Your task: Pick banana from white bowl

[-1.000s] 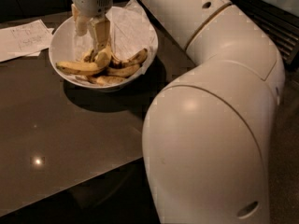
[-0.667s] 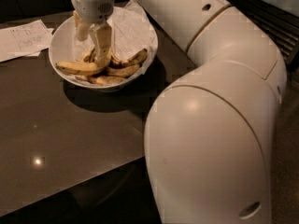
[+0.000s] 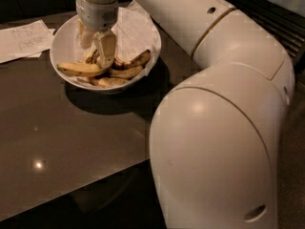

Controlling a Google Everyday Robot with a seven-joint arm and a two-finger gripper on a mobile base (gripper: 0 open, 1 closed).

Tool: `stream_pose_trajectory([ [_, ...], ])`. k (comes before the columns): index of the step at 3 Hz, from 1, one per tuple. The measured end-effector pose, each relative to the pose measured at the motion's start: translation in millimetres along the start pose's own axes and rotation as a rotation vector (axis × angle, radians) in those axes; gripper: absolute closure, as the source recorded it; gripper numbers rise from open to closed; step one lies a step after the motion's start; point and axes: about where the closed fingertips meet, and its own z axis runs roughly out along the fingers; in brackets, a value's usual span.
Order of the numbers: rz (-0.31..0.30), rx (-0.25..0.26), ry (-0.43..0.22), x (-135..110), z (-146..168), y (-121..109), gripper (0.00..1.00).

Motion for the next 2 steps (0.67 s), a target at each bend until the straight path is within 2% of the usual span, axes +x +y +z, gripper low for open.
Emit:
stream_pose_trajectory([
  [2, 0.01, -0.024, -0.027, -2.8, 14.4, 0.1, 0.41],
])
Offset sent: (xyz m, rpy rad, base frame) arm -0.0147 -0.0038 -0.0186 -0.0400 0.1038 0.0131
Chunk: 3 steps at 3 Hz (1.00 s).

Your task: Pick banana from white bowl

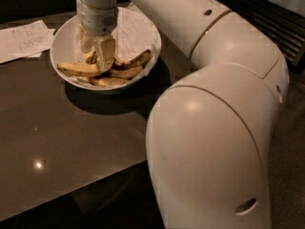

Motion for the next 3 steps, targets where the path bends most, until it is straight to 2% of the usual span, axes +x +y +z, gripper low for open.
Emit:
stream_pose_trajectory([
  [1, 0.0, -0.014, -0.016, -1.4, 8.1, 0.2, 0.37],
  [3, 0.019, -0.047, -0.042, 0.4, 24.3, 4.8, 0.37],
])
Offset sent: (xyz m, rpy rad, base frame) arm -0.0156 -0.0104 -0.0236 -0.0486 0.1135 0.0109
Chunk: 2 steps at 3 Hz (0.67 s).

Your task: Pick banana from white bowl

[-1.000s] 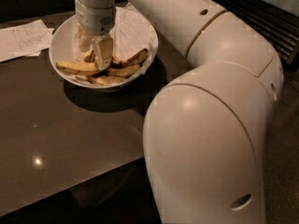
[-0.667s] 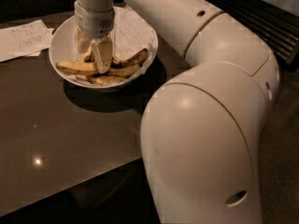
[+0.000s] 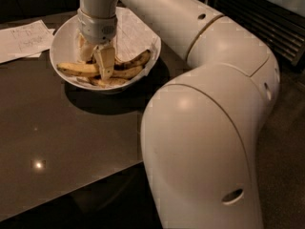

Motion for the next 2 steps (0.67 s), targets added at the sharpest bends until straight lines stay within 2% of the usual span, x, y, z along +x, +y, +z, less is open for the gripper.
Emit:
stream_pose_trajectory([
  [1, 0.023, -0.007, -0.009, 6.0, 4.1, 1.2, 0.35],
  [2, 0.068, -0.003, -0.02, 15.8, 2.8, 4.0, 0.53],
])
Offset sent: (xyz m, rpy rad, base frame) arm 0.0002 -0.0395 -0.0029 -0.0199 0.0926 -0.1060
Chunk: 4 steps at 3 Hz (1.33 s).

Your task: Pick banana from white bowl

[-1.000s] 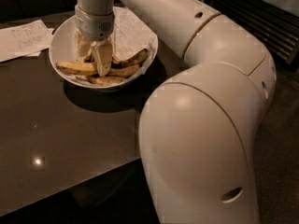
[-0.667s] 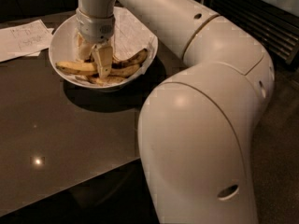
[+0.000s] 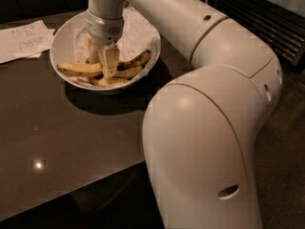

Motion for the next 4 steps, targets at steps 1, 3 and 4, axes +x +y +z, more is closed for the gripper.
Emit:
stream_pose_trajectory([
  [1, 0.058, 0.055, 0.008, 8.3, -18.2, 9.3, 0.77],
  [3, 0.061, 0.085, 0.006, 5.6, -18.6, 3.2, 1.0],
  [4, 0.074, 0.117, -0.009, 2.3, -29.6, -1.4, 1.0],
])
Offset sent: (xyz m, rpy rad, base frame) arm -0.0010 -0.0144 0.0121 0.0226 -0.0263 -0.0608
